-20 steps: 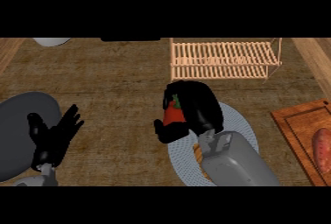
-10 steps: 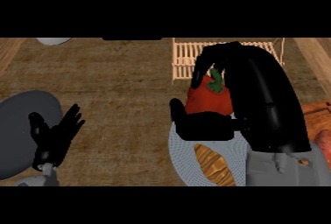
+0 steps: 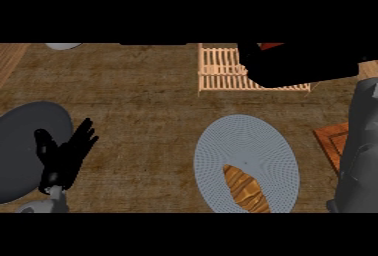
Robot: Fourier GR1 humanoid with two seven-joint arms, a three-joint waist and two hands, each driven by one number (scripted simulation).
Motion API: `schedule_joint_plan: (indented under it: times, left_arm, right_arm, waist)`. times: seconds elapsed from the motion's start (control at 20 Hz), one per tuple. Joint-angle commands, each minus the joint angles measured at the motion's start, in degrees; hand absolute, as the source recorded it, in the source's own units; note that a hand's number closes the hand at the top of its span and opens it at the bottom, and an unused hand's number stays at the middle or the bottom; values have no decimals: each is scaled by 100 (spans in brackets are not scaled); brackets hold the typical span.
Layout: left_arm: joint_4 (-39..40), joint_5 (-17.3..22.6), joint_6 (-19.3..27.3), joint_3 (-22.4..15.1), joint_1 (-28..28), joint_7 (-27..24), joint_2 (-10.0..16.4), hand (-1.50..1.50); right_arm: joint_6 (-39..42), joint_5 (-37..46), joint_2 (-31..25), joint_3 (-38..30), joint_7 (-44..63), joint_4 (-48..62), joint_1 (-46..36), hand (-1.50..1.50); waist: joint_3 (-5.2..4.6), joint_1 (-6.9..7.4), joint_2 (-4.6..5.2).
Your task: Pick the bell pepper from the placemat and place it in the tiered shelf
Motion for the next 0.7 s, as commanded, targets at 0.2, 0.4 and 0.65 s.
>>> schedule_joint_plan:
  times: [0.2,0.4,0.65]
  left_arm:
    - [299,-66,17,-43,-157,37,-145,0]
    - [31,-234,134,-215,43,134,-257,0]
    - [401,-71,-36,95,-324,133,-39,0]
  right_arm:
    - [225,-161,-831,-873,-273,1894,-1398,150]
    - [269,-380,-1229,-1153,-1033,2516,-1202,150]
    - [218,-395,-1565,-1172,-2029,3655,-1329,150]
  waist:
    - [-23,57,46]
    - [-17,53,41]
    - [-19,53,73]
